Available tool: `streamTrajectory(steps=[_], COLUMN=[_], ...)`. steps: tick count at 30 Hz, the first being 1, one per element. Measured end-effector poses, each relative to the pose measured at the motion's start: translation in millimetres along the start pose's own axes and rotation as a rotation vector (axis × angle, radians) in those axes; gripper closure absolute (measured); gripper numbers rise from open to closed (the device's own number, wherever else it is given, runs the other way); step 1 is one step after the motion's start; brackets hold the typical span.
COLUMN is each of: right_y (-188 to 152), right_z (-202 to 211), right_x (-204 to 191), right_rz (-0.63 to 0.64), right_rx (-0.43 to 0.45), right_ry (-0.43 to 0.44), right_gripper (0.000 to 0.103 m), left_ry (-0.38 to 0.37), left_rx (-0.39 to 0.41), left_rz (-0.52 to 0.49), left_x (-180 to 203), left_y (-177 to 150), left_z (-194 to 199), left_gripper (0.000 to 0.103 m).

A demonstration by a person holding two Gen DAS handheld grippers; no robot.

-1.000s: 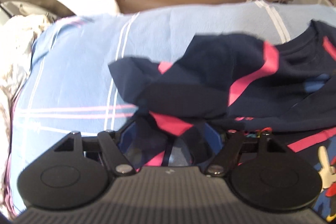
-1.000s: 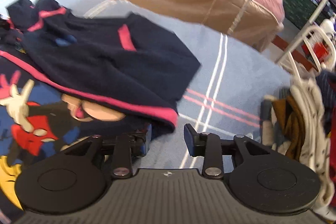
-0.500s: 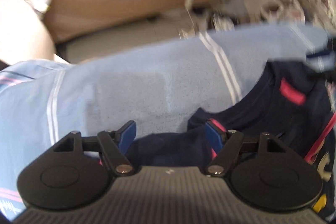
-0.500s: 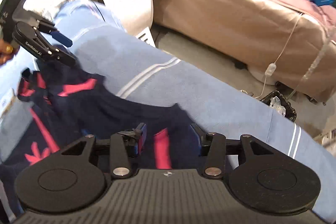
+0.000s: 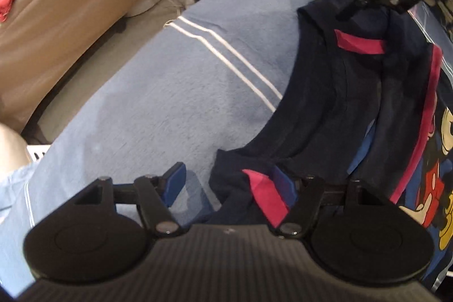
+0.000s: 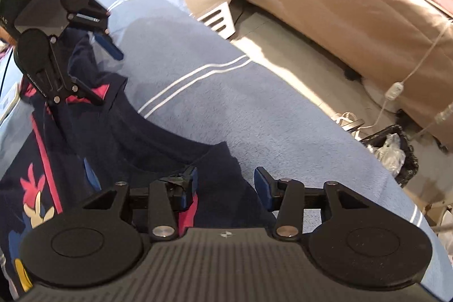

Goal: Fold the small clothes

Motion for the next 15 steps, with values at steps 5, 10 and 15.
streamTrajectory(steps=[5,10,15], right_y=[-3,-6,-7], right_z=[-11,-17,-10], right_x=[8,9,8], right_rz=[0.013,0.0,-0.033], right_rx=[-0.052,-0.06,-0.03], right_ry=[-0.005,0.003,0.025], right_gripper=[0.028,0.061,0.095], left_ry=[-0.035,-0.038,-0.025], left_rx=[-0.036,-0.02,0.01], left_rz=[-0.001,0.019,0.019], left_x=[2,-2,-1], left_y=[-1,-2,1], left_z=[-9,-2,7], left_gripper=[0.074,0.095,0.096])
Point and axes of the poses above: each gripper's, at about its wrist camera, not at the fingertips, and z roughly against the way its jaws point, x to its right, y to its top, the point moved 6 cm from there along -z, roughly the way its jaws point, and after that the axes turned 13 degrees about y, right-handed, at the moved point
